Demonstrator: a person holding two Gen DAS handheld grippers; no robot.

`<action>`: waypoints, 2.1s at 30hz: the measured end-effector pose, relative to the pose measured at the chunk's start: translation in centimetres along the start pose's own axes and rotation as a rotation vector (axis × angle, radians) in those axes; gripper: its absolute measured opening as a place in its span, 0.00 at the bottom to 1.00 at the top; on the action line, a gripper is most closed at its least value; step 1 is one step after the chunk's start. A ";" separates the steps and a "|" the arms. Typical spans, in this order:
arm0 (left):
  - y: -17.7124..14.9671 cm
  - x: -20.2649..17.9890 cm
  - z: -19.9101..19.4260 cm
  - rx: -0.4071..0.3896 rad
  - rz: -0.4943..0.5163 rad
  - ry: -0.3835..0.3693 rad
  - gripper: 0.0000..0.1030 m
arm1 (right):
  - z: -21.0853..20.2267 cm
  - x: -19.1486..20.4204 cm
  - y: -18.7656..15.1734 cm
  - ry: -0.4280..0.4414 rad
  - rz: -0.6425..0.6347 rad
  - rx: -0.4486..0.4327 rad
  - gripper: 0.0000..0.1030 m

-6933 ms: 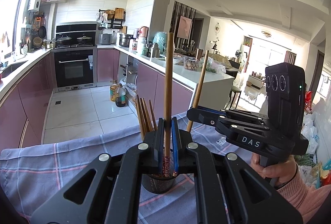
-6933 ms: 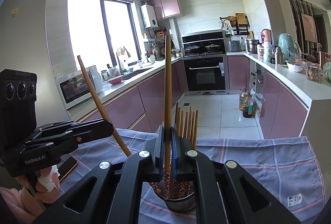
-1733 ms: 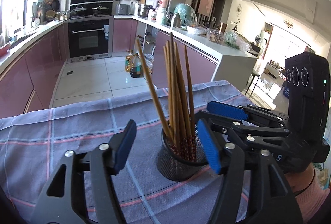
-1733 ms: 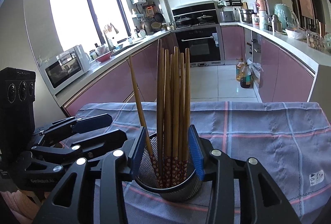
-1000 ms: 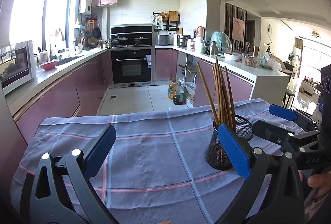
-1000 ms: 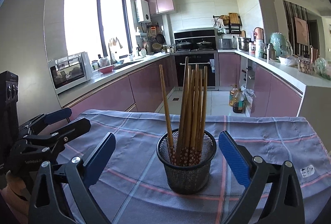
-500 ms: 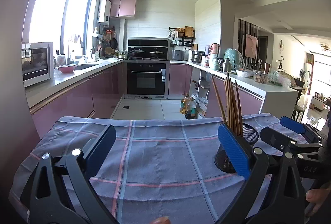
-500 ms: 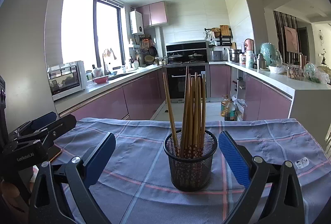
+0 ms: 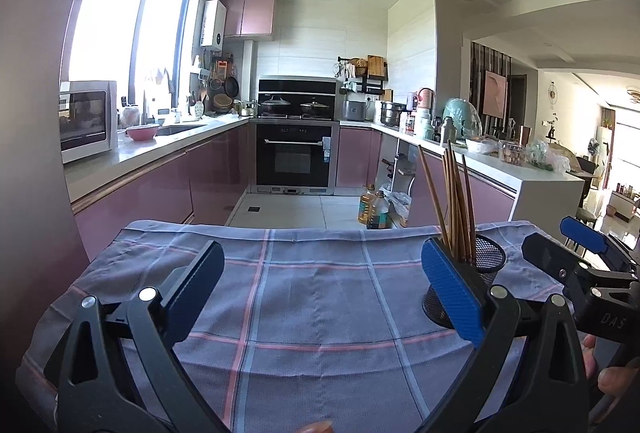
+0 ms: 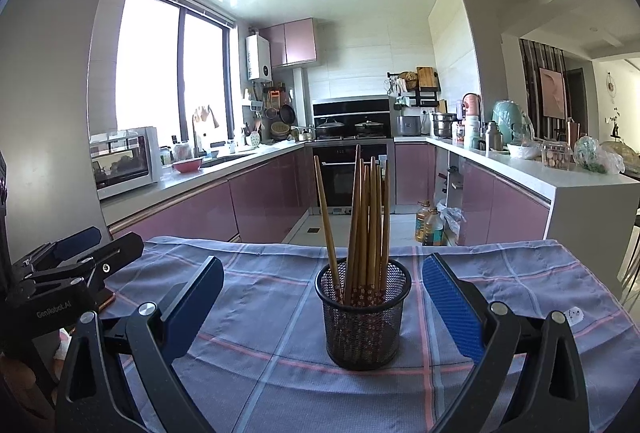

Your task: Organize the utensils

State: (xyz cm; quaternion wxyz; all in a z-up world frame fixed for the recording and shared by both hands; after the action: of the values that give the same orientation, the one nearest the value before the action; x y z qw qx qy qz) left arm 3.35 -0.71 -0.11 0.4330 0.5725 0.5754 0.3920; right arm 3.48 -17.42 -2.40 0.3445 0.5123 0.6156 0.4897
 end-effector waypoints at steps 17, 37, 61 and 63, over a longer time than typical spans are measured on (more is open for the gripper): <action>0.1 -0.2 -1.2 -0.036 0.011 0.008 0.94 | -0.8 0.1 0.1 -0.013 0.006 -0.018 0.94; -0.2 -0.4 -1.2 -0.031 0.015 0.022 0.94 | -1.5 -0.3 0.4 -0.062 -0.003 -0.034 0.94; -0.5 -0.4 -0.9 -0.019 0.019 0.033 0.94 | -1.6 -0.3 0.4 -0.089 -0.010 -0.032 0.94; -0.5 -0.4 -0.9 -0.020 0.019 0.035 0.94 | -1.5 -0.3 0.4 -0.088 -0.010 -0.031 0.94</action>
State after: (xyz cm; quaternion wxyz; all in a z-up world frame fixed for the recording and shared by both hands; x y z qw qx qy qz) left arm 2.30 -1.12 -0.27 0.4246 0.5667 0.5734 0.4119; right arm 2.24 -18.11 -1.61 0.3817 0.5249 0.5946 0.4745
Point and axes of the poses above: each gripper's, at about its wrist camera, not at the fingertips, and z roughly the way its jaws point, x to its left, y to its top, the point moved 7 cm from there along z, roughly the way its jaws point, and after that the axes turned 3 degrees about x, right-handed, at the moved point
